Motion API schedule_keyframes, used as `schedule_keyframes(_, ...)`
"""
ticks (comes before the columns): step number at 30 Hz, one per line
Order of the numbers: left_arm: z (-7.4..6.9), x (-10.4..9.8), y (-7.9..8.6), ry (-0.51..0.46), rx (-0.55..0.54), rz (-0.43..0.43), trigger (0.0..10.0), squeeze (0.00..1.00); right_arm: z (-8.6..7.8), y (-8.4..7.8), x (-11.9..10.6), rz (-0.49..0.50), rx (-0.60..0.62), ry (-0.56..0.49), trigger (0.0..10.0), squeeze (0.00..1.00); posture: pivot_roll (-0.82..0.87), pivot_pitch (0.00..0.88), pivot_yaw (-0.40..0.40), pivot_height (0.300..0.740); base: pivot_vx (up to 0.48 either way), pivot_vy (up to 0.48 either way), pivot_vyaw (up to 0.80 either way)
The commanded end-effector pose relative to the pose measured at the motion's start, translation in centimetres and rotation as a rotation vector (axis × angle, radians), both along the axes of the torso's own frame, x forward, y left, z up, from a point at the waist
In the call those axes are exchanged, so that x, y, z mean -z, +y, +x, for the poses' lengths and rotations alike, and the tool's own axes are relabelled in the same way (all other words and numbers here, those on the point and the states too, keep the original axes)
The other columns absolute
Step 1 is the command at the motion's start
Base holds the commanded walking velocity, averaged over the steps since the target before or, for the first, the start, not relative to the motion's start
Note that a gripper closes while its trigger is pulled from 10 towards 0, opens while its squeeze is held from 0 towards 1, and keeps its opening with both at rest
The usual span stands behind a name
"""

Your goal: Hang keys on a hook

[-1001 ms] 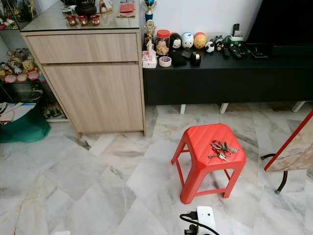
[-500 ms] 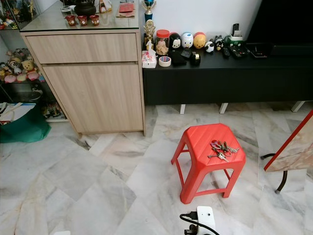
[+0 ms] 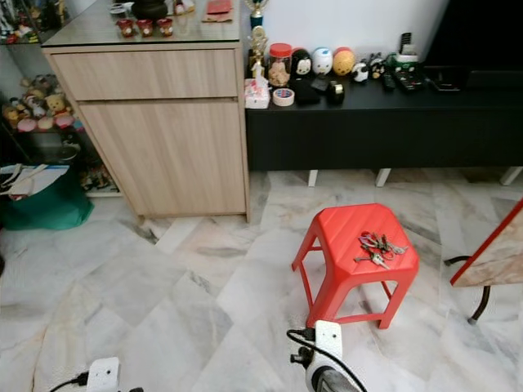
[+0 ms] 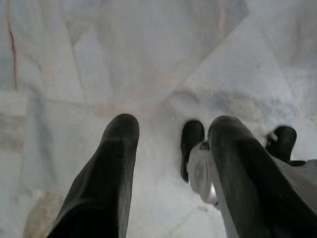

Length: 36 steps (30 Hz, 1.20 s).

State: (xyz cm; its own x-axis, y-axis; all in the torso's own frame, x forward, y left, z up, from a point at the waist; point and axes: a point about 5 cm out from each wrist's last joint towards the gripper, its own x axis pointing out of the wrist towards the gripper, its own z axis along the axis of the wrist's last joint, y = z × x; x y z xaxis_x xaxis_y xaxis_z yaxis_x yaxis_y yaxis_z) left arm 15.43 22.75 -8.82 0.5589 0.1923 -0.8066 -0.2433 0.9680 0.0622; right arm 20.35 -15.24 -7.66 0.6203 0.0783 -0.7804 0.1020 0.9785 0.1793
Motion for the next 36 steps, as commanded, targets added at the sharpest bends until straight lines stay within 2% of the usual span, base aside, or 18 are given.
schedule_keyframes(1,-0.29,0.11,0.09,0.010,-0.012,-0.006,10.0,0.00,-0.31,0.10,0.18,0.006,0.012,0.010,10.0,0.00,0.13,0.050,-0.026,0.740,0.000,0.000,0.00)
schedule_keyframes(8,-0.24,0.10,-0.01,0.008,0.019,-0.011,10.0,0.00,-0.34,0.09,0.19,0.005,0.017,0.012,10.0,0.00,0.12,0.049,-0.025,0.740,0.000,0.000,0.00)
schedule_keyframes(26,-0.07,0.10,-0.29,0.003,0.020,-0.013,10.0,0.00,-0.43,0.07,0.24,0.011,0.016,0.014,10.0,0.00,0.12,0.021,-0.027,0.740,0.000,-0.390,0.00)
schedule_keyframes(27,-0.09,0.12,-0.34,0.004,0.021,-0.014,10.0,0.00,-0.44,0.05,0.24,0.011,0.018,0.014,10.0,0.97,0.12,0.020,-0.028,0.740,0.000,-0.428,0.00)
schedule_keyframes(29,-0.09,0.12,-0.35,0.004,0.021,-0.014,10.0,0.00,-0.44,0.04,0.24,0.011,0.019,0.014,10.0,0.97,0.12,0.020,-0.028,0.740,0.000,-0.428,0.00)
schedule_keyframes(30,-0.11,0.14,-0.39,0.005,0.021,-0.015,10.0,0.00,-0.45,0.02,0.25,0.011,0.018,0.014,10.0,1.00,0.12,0.019,-0.029,0.740,0.000,-0.428,0.00)
schedule_keyframes(36,-0.17,0.17,-0.44,0.006,0.020,-0.015,10.0,0.00,-0.47,-0.02,0.25,0.010,0.018,0.014,10.0,1.00,0.12,0.019,-0.030,0.740,0.000,-0.426,0.00)
